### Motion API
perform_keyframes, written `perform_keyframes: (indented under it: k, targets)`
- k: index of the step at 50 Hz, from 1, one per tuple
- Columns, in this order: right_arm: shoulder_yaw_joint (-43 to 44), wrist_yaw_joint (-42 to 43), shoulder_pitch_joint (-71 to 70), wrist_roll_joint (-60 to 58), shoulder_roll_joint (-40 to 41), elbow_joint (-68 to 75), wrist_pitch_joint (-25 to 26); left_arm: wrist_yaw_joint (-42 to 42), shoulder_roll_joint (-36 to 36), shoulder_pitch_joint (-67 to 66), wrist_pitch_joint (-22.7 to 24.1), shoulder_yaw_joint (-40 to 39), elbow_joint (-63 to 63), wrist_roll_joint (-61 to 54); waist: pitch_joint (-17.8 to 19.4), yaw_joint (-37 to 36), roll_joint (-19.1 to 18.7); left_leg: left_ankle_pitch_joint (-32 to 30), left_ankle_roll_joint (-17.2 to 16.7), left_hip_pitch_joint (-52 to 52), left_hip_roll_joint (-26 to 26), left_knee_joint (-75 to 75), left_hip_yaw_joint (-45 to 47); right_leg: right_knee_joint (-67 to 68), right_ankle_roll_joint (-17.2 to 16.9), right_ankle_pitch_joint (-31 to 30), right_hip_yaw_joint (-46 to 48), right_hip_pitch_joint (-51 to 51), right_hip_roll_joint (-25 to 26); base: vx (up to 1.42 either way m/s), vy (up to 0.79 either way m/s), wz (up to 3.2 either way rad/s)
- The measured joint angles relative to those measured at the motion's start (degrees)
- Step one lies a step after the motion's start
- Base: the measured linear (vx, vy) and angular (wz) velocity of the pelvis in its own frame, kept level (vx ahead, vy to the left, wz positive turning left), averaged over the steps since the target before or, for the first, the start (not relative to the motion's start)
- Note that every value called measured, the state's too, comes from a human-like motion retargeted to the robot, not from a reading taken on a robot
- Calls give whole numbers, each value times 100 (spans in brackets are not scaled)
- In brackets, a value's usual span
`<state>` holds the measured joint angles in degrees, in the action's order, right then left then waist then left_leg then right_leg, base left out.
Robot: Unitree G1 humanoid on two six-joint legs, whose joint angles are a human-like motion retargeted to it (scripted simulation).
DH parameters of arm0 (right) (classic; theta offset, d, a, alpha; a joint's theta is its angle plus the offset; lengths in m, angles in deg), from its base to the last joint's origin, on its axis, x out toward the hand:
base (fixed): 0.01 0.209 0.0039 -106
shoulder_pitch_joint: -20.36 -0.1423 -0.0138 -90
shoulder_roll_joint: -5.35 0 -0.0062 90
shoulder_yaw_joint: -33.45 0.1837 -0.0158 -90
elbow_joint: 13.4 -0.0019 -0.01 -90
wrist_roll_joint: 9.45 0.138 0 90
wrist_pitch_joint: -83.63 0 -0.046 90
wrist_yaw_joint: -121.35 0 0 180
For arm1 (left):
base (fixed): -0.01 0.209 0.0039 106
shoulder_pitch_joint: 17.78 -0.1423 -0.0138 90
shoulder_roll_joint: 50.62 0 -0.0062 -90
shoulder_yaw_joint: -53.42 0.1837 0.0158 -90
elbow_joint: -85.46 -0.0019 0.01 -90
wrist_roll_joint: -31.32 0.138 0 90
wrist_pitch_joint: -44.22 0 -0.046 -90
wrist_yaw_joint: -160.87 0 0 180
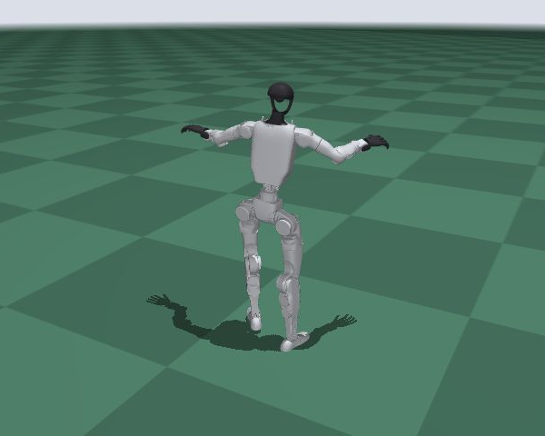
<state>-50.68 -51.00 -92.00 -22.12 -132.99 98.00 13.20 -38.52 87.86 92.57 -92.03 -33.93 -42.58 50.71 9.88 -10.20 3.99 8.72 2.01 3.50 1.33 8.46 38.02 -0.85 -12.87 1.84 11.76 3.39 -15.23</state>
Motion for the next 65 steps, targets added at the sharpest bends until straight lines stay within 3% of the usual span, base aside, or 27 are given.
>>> perform_keyframes:
  k: [5, 8, 11, 14, 17, 20, 25, 28, 32, 37, 40, 44, 48, 53, 58, 60, 65]
  targets:
    - [121, -99, 88, 102, 74, 35, 197, 468, 145, 82, -308, 53, -84, 347, -84, 95, 353, 978, 308, -587, -48, 1335, -371, 121, 61, -215, -281, -349, -377, -37, 4, -19]
    - [192, -65, 161, 275, 119, -17, 175, 618, 279, 137, -374, 1, -117, 477, -137, 242, 377, 1316, 237, -771, -171, 2218, -1176, 198, 131, -333, -416, -541, -350, -39, 10, -23]
    - [260, 14, 232, 396, 152, -53, 105, 569, 387, 213, -340, -63, -87, 434, -181, 452, 302, 1246, 118, -1077, -280, 2401, -1786, 225, 187, -507, -487, -762, -217, -45, 15, -10]
    - [350, 251, 254, 438, 189, -65, -65, 21, 437, 345, -78, -156, 35, 13, -154, 625, 222, 1148, -51, -1510, -247, 1599, -2189, 141, 146, -776, -571, -1039, -76, -52, 21, -18]
    - [417, 696, 217, 401, 244, -34, -365, -1138, 409, 521, 606, -209, 138, -943, -96, 752, 173, 1239, -315, -1799, -143, 417, -2250, -103, 13, -1000, -580, -1341, 43, -60, 22, -26]
    - [356, 874, 155, 286, 351, 31, -496, -1650, 392, 662, 1045, -143, 130, -1413, -51, 846, 156, 1178, -558, -1852, -103, -424, -1953, -414, -78, -756, -385, -1535, 169, -60, 17, -35]
    - [128, 570, 37, 163, 523, 140, -453, -1241, 417, 724, 879, -60, -19, -1247, 26, 755, 140, 602, -639, -1832, -112, -1285, -1442, -415, -105, -409, 675, -1567, 332, -54, 8, -64]
    - [54, 575, 14, 292, 513, 155, -559, -1137, 483, 611, 872, -152, -47, -1189, -35, 711, 94, 404, -686, -1628, -219, -1346, -1266, -278, 92, -474, 426, -1361, 507, -48, 1, -49]
    - [-2, 744, 5, 551, 421, 195, -910, -1202, 599, 320, 1159, -388, -74, -1116, -326, 683, -19, 220, -746, -1235, -434, -1346, -1092, 938, 350, 21, -242, -1419, 728, -43, -2, -35]
    - [51, 441, 57, 543, 353, 273, -901, -744, 696, -13, 762, -698, -125, -611, -780, 476, 30, 72, -758, -807, -561, -1346, -865, 3114, 499, 909, -270, -1490, 622, -37, -9, -43]
    - [56, 326, 77, 495, 327, 310, -909, -459, 728, -215, 687, -827, -139, -263, -967, 309, 142, -17, -751, -642, -557, -1346, -733, 3588, 437, 1069, -527, -1125, 640, -36, -16, -40]
    - [95, 462, 6, 489, 244, 315, -939, -445, 698, -476, 796, -994, -84, -154, -984, 89, 208, -223, -763, -475, -582, -1346, -568, 2897, 343, 926, -1006, -262, 824, -41, -21, -30]
    - [157, 952, -269, 470, 95, 376, -992, -1114, 542, -592, 1226, -1104, -4, -651, -681, -107, 194, -551, -809, -342, -579, -1346, -456, 1203, 236, 1106, -1128, 581, 829, -51, -25, -24]
    - [220, 1432, -641, 382, -166, 673, -993, -1740, 299, -539, 1643, -972, 31, -1031, -407, -252, 79, -914, -724, 94, -618, -1346, -430, 188, 96, 890, -1017, 631, 837, -58, -22, -13]
    - [281, 1665, -729, 327, -344, 1039, -1017, -2049, 124, -324, 1864, -777, 14, -1161, -288, -45, 11, -628, -588, 148, -527, -1346, -169, -175, -30, 501, -805, 385, 835, -53, -16, 37]
    - [293, 1631, -689, 301, -375, 1143, -925, -2083, 93, -239, 1775, -723, -25, -1249, -285, 59, 51, -500, -465, -29, -390, -1341, -46, -213, -79, 352, -727, 229, 785, -48, -13, 40]
    - [293, 1191, -469, 229, -432, 1229, -444, -1704, 125, -86, 948, -586, -183, -1190, -333, 276, 352, 319, -47, -431, -1, -260, -294, -141, -105, 17, -682, -240, 408, -44, -8, 27]
